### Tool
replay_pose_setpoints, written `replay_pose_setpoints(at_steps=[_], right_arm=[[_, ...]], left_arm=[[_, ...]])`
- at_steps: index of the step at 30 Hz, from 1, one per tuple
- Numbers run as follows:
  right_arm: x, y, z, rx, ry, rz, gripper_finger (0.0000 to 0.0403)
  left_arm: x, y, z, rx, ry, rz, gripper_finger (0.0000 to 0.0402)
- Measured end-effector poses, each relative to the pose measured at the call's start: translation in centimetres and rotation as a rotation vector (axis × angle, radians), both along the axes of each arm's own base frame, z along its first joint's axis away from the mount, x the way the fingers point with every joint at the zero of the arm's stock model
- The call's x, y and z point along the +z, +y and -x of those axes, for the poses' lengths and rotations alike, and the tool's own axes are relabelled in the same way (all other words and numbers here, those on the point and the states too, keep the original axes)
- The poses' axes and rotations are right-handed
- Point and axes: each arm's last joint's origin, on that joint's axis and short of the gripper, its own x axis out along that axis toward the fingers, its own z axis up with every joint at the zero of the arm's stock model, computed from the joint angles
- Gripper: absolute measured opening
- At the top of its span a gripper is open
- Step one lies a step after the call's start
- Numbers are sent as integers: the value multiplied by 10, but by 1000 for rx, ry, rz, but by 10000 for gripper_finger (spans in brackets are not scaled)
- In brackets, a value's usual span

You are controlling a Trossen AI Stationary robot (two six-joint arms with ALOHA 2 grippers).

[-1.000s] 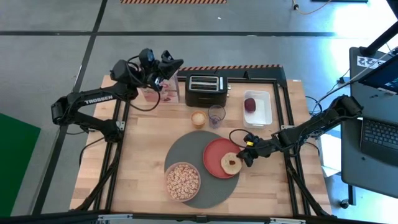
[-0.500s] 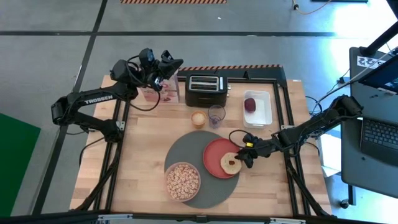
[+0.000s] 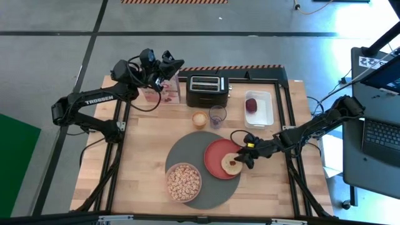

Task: Arrange a breakfast setting
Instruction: Put the toasted bagel on the red plate, then put the apple on the red plate

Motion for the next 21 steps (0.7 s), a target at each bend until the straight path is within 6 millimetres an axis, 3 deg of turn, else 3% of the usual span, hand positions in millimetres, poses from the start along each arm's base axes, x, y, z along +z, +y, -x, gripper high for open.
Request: replay_pose_setpoints(at_steps=[6, 15, 18, 21], right_arm=[[4, -9, -6, -20, -43, -12, 281], [13, -32, -12, -66, -107, 27, 285], [25, -42, -14, -95, -171, 87, 285], [52, -56, -18, -146, -267, 236, 285]], left_arm=[[0, 0, 0, -5, 2, -3, 0], [0, 2, 1, 5, 2, -4, 0], [0, 6, 3, 17, 3, -7, 0], [0, 12, 6, 30, 7, -14, 0]])
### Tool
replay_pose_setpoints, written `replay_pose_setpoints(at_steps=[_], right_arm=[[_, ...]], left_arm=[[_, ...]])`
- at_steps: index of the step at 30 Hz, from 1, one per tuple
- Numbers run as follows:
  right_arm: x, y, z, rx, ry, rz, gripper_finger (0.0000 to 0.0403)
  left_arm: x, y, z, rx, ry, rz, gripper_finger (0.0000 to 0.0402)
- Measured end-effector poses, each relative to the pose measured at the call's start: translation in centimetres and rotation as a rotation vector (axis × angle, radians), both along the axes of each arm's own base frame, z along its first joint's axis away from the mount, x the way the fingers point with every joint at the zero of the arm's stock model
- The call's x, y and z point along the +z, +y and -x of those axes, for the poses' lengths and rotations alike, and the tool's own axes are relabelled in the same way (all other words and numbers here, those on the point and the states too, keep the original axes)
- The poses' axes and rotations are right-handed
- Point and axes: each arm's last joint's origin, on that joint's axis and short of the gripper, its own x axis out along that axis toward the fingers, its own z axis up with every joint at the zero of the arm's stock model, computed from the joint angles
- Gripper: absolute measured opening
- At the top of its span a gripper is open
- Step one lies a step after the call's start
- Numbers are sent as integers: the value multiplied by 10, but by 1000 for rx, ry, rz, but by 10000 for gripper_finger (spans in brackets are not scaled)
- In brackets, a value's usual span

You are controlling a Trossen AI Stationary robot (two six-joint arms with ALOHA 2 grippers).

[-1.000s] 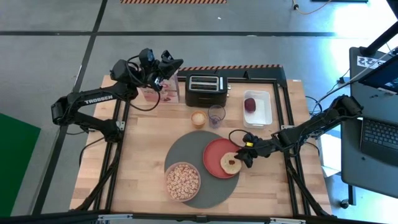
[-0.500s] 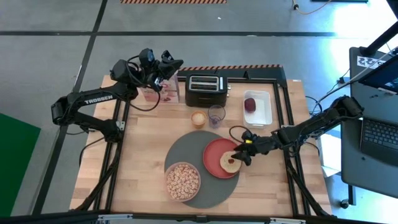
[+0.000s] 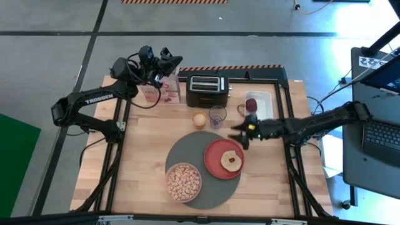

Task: Arrange a breakfast setting
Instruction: Put the apple on the red plate

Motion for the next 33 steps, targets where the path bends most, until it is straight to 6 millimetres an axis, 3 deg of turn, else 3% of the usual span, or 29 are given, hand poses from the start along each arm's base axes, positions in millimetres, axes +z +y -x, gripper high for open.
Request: replay_pose_setpoints(at_steps=[3, 6, 8, 11, 13, 18, 24, 29, 33], right_arm=[[34, -13, -1, -72, -7, 258, 285], [64, -26, 4, -174, 156, 502, 285], [76, -35, 15, -279, 331, 566, 285], [83, -54, 34, -457, 521, 505, 279], [81, -67, 42, -497, 583, 429, 272], [69, -105, 51, -374, 641, 265, 270], [45, -151, 57, -398, 613, -32, 316], [29, -169, 52, -416, 660, -104, 351], [15, -177, 42, -412, 691, -145, 351]], left_arm=[[0, 5, 3, 6, 6, -10, 0], [0, 10, 5, 18, 9, -13, 0], [0, 12, 6, 26, 9, -13, 0], [0, 13, 7, 34, 9, -13, 0], [0, 14, 8, 36, 9, -13, 0], [0, 14, 8, 37, 9, -13, 0], [0, 14, 8, 37, 10, -13, 0], [0, 13, 7, 4, 15, -5, 0], [-1, 11, 6, -31, 24, -14, 0]])
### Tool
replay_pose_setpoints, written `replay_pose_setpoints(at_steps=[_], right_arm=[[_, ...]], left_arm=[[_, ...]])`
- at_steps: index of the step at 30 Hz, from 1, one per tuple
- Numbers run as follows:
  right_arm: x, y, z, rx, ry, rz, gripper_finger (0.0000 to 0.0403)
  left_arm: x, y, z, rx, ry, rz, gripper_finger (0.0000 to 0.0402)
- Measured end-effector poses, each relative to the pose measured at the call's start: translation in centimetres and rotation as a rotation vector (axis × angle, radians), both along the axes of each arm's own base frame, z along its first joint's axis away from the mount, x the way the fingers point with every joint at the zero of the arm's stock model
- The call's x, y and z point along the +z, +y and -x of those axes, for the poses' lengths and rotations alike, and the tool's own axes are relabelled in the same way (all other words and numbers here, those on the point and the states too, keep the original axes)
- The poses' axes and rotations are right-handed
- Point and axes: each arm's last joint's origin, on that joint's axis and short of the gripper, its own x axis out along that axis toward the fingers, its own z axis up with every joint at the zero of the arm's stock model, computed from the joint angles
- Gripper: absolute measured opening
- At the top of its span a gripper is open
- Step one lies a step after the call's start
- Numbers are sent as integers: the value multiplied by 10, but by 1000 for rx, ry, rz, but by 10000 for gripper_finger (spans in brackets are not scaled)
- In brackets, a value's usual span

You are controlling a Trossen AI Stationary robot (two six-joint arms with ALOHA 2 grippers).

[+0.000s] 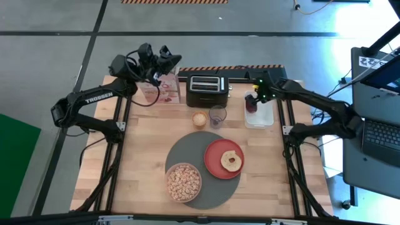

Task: Arrange a breakfast setting
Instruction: Put the apple on the red plate

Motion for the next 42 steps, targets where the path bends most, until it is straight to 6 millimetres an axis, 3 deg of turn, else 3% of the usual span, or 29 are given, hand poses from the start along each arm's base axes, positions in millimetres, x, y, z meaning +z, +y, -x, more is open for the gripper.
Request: replay_pose_setpoints(at_steps=[14, 21, 26, 37, 42], right_arm=[[-35, -14, -13, -49, 140, -89, 267], [-45, -18, -16, -60, 186, -97, 249], [-48, -19, -18, -60, 194, -104, 257], [-52, -19, -18, -50, 200, -111, 331], [-55, -19, -16, -76, 216, -92, 338]], left_arm=[[0, -3, -1, -26, 6, -10, 0], [0, -3, -1, -29, 7, -11, 0], [0, -4, -2, -46, 13, -22, 0], [0, -4, -2, -53, 16, -26, 0], [0, -4, -2, -54, 16, -25, 0]])
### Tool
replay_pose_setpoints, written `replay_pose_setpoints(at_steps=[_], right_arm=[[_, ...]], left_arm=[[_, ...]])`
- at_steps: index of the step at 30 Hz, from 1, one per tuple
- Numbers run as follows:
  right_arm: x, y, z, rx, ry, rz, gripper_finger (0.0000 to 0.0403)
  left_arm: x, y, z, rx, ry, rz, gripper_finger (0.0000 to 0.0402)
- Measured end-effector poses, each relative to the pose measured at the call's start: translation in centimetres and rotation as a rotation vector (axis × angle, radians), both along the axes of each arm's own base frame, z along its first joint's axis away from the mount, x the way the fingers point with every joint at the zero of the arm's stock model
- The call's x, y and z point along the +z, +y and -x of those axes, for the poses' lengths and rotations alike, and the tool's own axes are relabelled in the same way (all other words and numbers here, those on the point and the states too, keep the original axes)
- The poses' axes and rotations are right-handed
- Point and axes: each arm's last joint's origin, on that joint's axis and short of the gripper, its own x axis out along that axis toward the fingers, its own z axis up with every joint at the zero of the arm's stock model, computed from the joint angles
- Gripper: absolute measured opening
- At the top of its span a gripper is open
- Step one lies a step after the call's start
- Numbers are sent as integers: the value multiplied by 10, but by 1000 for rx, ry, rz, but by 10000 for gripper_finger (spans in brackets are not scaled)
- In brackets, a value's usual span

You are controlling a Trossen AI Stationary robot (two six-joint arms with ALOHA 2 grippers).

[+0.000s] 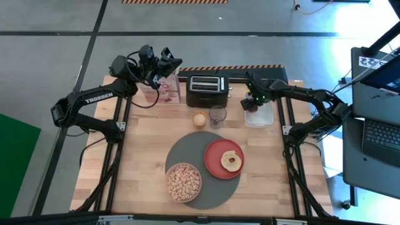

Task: Arrange a breakfast setting
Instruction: Put the apple on the red plate

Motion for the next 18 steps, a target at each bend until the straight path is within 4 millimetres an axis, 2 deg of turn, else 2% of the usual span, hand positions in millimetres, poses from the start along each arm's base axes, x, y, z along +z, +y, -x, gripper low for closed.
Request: replay_pose_setpoints(at_steps=[7, 14, 18], right_arm=[[-12, 1, 1, -16, -16, 8, 312], [-8, 2, 2, -16, -34, 19, 265], [-2, 6, 5, -16, -44, 22, 259]], left_arm=[[0, 0, 0, -1, 0, 1, 0], [0, 0, 0, -1, 0, 1, 0], [0, 0, 0, -1, 0, 1, 0]])
